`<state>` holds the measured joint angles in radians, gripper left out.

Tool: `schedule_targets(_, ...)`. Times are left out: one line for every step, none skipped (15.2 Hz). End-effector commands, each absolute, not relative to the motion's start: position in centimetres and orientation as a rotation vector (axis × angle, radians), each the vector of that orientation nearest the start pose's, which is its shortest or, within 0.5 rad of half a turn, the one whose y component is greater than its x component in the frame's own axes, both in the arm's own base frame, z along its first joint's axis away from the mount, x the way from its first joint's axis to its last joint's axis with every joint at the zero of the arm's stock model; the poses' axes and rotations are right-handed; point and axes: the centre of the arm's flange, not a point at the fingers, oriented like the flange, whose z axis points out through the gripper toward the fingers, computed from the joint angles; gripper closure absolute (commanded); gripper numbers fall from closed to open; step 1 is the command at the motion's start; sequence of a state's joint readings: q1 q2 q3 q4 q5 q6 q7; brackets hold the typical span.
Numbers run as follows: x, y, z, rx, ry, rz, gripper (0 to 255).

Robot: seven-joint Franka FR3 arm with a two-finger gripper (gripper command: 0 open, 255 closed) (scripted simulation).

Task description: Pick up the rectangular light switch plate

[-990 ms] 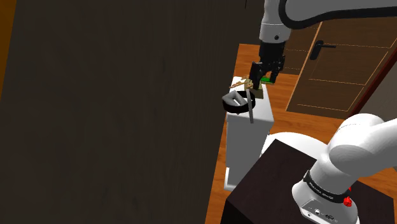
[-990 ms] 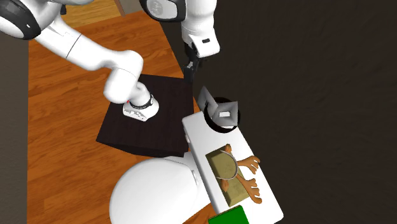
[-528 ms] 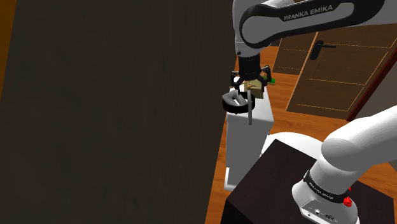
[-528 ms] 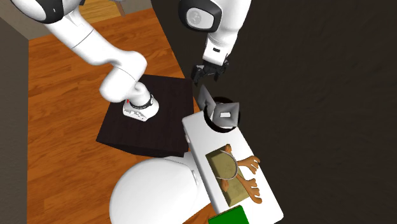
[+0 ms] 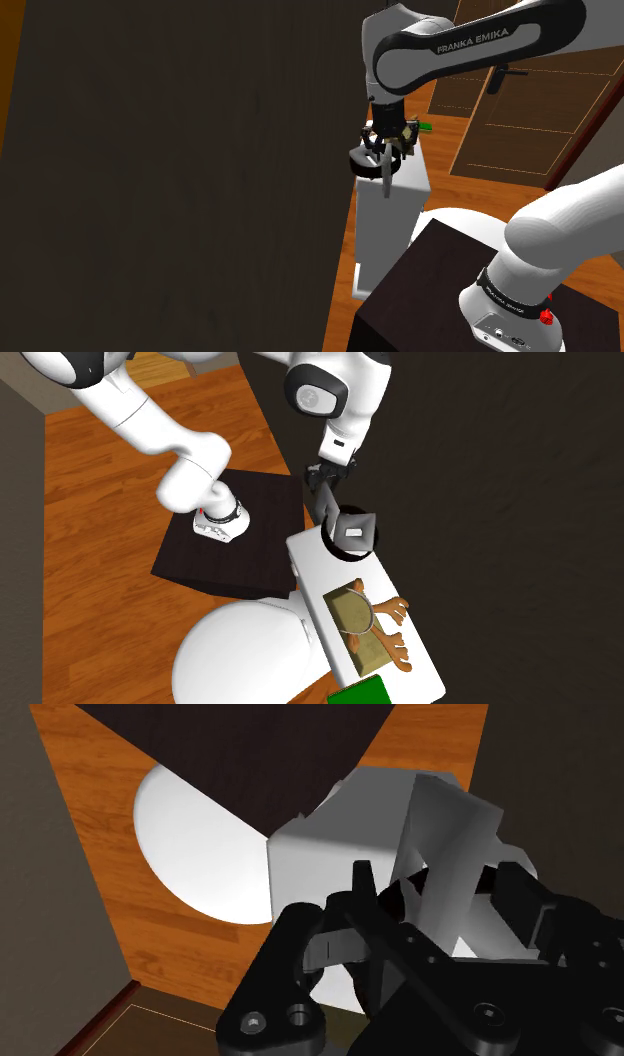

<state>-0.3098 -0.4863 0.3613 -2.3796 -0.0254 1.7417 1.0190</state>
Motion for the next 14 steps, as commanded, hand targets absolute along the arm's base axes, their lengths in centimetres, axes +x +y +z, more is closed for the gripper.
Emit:
schedule_targets(39.0,2.7,47.6,-2.966,1.649,0.105,255)
schedule_targets(39.0,2.7,47.6,-2.966,1.649,0.105,255)
schedule_targets(39.0,2.7,47.6,-2.966,1.649,0.105,255)
schedule_targets(39.0,2.7,47.6,-2.966,1.649,0.105,255)
schedule_targets(39.0,2.7,47.6,-2.966,1.649,0.105,255)
schedule_targets(39.0,2.7,47.6,-2.966,1.649,0.105,255)
schedule_targets(39.0,2.7,47.6,-2.966,1.649,0.105,255)
schedule_targets(39.0,2.7,47.6,-2.966,1.649,0.105,255)
schedule_targets(39.1,2.7,47.5,-2.966,1.649,0.105,255)
schedule_targets(39.1,2.7,48.0,-2.966,1.649,0.105,255)
schedule_targets(39.1,2.7,48.5,-2.966,1.649,0.105,255)
schedule_targets(39.1,2.7,49.1,-2.966,1.649,0.105,255)
schedule_targets(39.1,2.7,49.6,-2.966,1.649,0.105,255)
schedule_targets(39.1,2.7,50.1,-2.966,1.649,0.105,255)
